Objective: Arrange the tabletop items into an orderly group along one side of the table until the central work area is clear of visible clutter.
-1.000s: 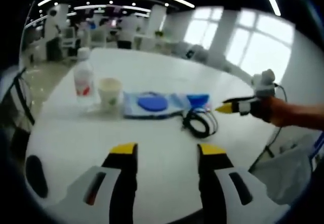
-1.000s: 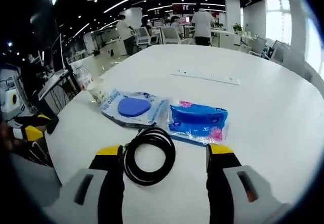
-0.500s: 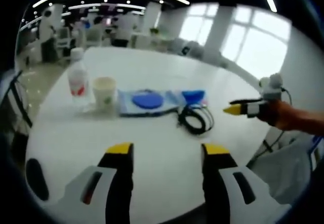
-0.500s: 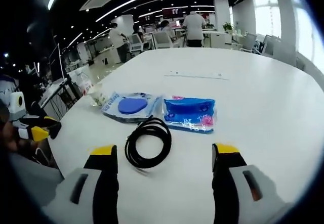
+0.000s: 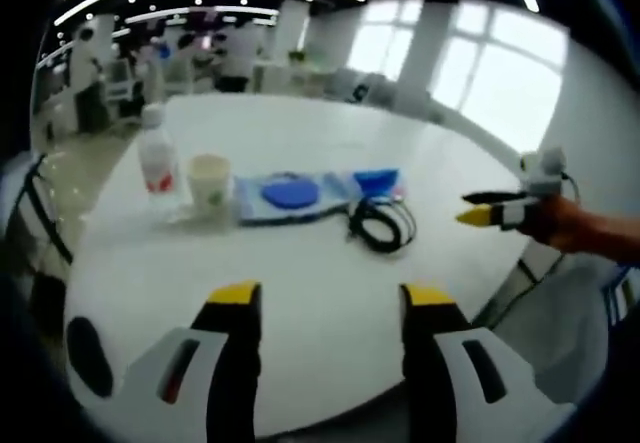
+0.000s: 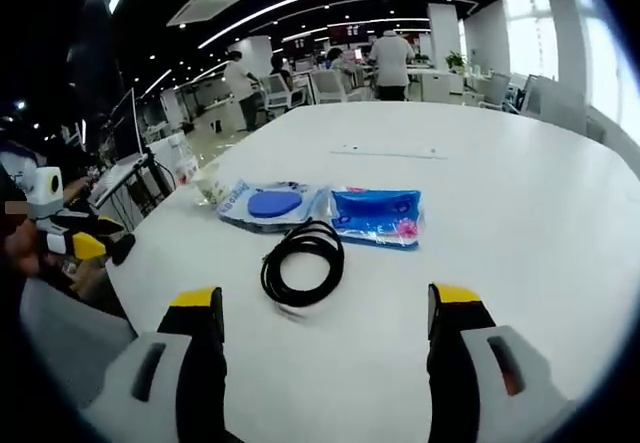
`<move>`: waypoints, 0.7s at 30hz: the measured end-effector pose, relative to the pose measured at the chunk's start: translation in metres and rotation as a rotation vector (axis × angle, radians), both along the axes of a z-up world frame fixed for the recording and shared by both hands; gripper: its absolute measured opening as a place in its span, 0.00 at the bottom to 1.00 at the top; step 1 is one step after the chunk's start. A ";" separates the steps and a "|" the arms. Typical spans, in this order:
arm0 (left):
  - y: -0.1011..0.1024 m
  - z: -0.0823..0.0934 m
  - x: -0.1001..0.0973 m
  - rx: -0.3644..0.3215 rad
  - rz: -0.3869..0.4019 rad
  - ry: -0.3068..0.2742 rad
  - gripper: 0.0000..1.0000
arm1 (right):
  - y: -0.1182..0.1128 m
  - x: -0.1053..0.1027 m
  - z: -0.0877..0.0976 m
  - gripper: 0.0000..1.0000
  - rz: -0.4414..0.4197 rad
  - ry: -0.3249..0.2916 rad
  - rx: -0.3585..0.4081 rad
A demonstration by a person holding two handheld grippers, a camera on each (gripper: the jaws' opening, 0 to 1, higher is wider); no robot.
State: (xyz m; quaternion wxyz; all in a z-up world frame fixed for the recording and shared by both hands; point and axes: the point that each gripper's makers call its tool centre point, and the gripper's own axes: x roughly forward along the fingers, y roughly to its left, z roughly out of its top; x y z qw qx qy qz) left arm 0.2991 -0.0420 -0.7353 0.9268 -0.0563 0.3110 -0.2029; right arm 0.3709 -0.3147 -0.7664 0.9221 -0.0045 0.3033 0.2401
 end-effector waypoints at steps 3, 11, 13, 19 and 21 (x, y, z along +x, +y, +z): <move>0.001 0.002 -0.003 0.044 -0.018 -0.012 0.52 | -0.004 -0.009 0.001 0.84 -0.027 -0.007 0.005; 0.008 0.001 -0.005 0.109 -0.002 -0.037 0.52 | -0.015 -0.031 0.005 0.83 -0.074 0.003 0.005; 0.010 0.002 -0.005 0.113 0.004 -0.047 0.52 | -0.015 -0.034 0.010 0.83 -0.073 -0.010 -0.008; 0.012 0.009 -0.002 0.094 0.022 -0.085 0.52 | -0.010 -0.036 0.016 0.82 -0.098 -0.040 0.034; 0.014 0.007 -0.001 0.102 0.025 -0.086 0.52 | -0.007 -0.038 0.013 0.82 -0.093 -0.040 0.034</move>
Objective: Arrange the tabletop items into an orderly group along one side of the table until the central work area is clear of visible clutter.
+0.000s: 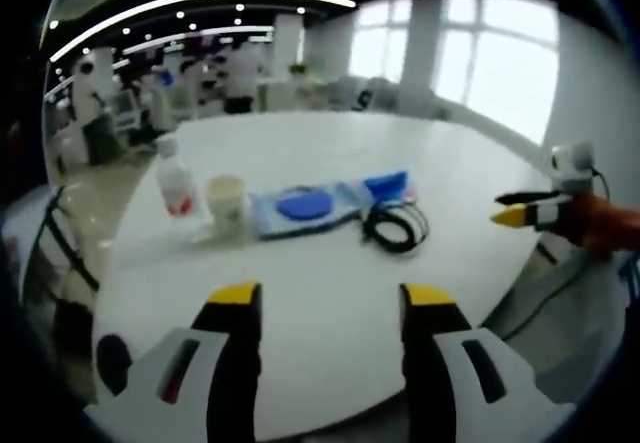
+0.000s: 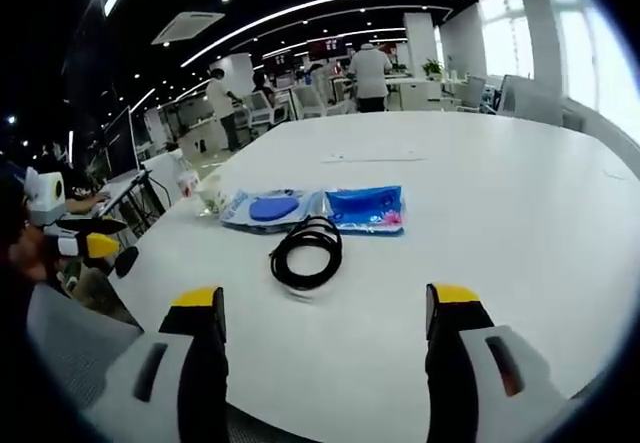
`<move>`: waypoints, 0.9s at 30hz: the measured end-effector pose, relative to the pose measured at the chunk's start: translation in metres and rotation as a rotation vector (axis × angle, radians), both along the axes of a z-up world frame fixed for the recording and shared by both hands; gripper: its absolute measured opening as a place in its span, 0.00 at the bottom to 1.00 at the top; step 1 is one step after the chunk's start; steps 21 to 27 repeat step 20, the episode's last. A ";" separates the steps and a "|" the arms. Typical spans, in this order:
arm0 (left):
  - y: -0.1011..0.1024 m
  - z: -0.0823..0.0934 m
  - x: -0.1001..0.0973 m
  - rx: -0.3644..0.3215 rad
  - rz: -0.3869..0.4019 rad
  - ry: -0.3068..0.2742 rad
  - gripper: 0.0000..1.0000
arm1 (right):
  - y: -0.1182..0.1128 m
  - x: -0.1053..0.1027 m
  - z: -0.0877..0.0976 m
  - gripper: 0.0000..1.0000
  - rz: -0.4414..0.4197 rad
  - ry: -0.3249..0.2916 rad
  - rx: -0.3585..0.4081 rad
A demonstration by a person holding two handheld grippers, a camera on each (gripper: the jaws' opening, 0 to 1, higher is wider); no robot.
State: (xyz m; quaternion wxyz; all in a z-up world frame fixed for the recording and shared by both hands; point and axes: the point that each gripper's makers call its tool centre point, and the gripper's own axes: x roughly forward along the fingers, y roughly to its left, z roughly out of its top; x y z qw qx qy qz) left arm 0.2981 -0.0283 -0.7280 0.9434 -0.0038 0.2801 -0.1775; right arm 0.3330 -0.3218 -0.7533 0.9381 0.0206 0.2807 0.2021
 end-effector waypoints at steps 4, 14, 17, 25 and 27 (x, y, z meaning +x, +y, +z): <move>0.001 -0.001 -0.001 -0.001 0.002 0.002 0.54 | 0.005 -0.001 -0.001 0.81 0.020 0.005 -0.006; 0.003 -0.004 -0.003 0.021 0.006 0.011 0.55 | -0.002 -0.002 -0.003 0.77 -0.012 0.011 0.002; 0.003 -0.006 -0.004 0.026 0.006 0.017 0.54 | -0.004 -0.004 -0.008 0.76 -0.018 0.032 0.002; 0.002 -0.006 -0.004 0.032 -0.001 0.018 0.54 | -0.004 -0.004 -0.006 0.76 -0.017 0.025 -0.003; 0.002 -0.006 -0.004 0.032 -0.001 0.018 0.54 | -0.004 -0.004 -0.006 0.76 -0.017 0.025 -0.003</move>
